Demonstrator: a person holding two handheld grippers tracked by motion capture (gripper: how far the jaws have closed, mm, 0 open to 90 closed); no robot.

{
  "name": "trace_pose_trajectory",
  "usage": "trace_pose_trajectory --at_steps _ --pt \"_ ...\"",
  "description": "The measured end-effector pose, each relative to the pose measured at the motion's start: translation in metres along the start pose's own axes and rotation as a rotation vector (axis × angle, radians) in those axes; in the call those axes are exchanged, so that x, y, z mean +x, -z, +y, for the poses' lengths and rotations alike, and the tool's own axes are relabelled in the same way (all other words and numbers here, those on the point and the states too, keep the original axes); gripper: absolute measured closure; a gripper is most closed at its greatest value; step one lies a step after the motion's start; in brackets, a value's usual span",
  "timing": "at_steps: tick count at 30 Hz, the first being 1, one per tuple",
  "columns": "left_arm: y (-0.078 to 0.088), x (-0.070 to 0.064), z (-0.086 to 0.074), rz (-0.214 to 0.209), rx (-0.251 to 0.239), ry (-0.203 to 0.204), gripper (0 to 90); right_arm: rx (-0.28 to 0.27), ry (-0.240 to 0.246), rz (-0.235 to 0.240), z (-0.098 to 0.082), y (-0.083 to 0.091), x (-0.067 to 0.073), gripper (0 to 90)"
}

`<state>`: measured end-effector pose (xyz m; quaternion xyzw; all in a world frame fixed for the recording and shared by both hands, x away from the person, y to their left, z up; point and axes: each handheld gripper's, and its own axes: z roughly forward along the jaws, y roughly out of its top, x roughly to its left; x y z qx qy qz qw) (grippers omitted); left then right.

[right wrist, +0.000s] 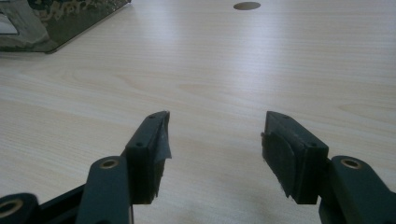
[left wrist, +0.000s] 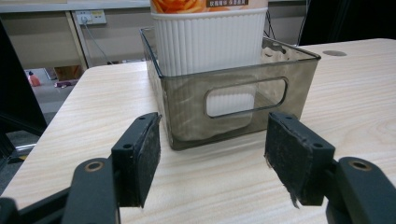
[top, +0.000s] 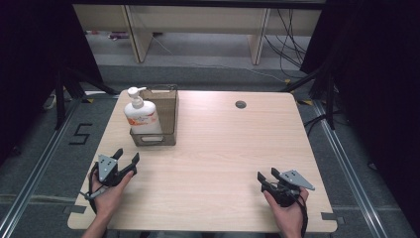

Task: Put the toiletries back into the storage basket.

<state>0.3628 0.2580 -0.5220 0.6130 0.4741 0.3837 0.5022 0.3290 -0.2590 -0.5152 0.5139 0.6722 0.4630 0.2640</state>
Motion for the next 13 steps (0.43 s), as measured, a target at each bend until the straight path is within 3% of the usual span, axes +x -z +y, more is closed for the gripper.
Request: trace_pose_trajectory --at_steps 2,4,5,11,13 --pt "-0.0008 -0.0002 -0.0019 -0.009 -0.005 0.000 35.0 -0.002 -0.003 0.021 0.0002 -0.0010 -0.0002 42.0" --pt "-0.0011 -0.0014 -0.0021 -0.005 0.001 -0.003 34.6 0.005 0.006 0.003 0.0004 -0.0002 0.0002 42.0" --pt "-0.0011 -0.0014 -0.0021 -0.005 0.001 -0.003 34.6 0.002 0.003 0.019 0.0002 -0.0003 0.0006 42.0" --pt "-0.0009 -0.0026 -0.0021 -0.002 -0.001 -0.009 34.2 0.001 -0.010 0.013 0.0001 0.0001 0.0006 41.8" --pt "-0.0024 -0.0020 -0.0026 -0.010 -0.017 0.007 34.3 0.013 -0.003 0.010 0.0004 0.0012 0.0005 41.8"
